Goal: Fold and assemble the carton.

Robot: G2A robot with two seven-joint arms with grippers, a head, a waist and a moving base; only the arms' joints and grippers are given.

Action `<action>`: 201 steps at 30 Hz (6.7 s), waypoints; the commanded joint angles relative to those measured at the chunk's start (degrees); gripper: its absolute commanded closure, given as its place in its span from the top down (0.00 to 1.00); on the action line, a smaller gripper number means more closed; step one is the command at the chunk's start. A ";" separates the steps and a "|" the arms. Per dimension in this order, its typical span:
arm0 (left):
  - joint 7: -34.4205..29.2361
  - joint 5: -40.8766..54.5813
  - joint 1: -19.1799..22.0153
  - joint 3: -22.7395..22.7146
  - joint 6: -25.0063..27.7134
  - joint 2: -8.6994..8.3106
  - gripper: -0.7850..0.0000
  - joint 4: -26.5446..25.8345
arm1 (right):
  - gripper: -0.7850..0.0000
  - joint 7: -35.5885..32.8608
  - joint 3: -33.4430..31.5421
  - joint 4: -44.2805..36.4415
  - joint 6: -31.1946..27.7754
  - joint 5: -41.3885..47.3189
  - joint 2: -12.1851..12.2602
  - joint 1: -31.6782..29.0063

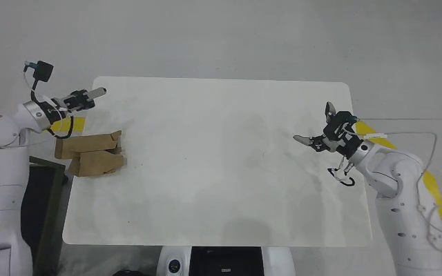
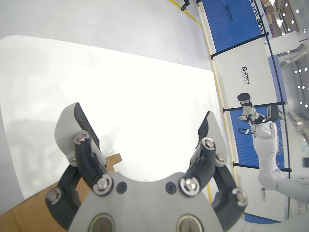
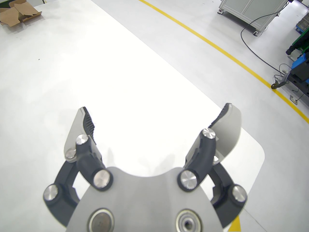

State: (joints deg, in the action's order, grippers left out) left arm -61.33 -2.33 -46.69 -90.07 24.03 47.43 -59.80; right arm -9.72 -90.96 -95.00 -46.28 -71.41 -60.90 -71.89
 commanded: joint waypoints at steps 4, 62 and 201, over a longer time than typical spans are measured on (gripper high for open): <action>-1.88 1.37 1.85 -1.17 -3.01 -0.61 1.00 4.69 | 1.00 0.00 0.00 0.00 0.00 0.00 0.00 0.00; -12.18 -10.39 13.60 0.17 -0.48 -5.19 0.00 42.75 | 1.00 0.00 0.00 0.00 0.00 0.00 0.00 0.00; -16.51 40.94 7.90 39.61 2.44 0.73 0.00 -18.96 | 0.42 -36.57 67.25 24.82 -11.72 90.36 -2.56 41.95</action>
State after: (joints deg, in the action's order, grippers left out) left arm -77.86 38.57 -38.83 -50.59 26.45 48.26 -78.66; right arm -46.26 -24.57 -70.12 -58.03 18.44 -63.57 -30.41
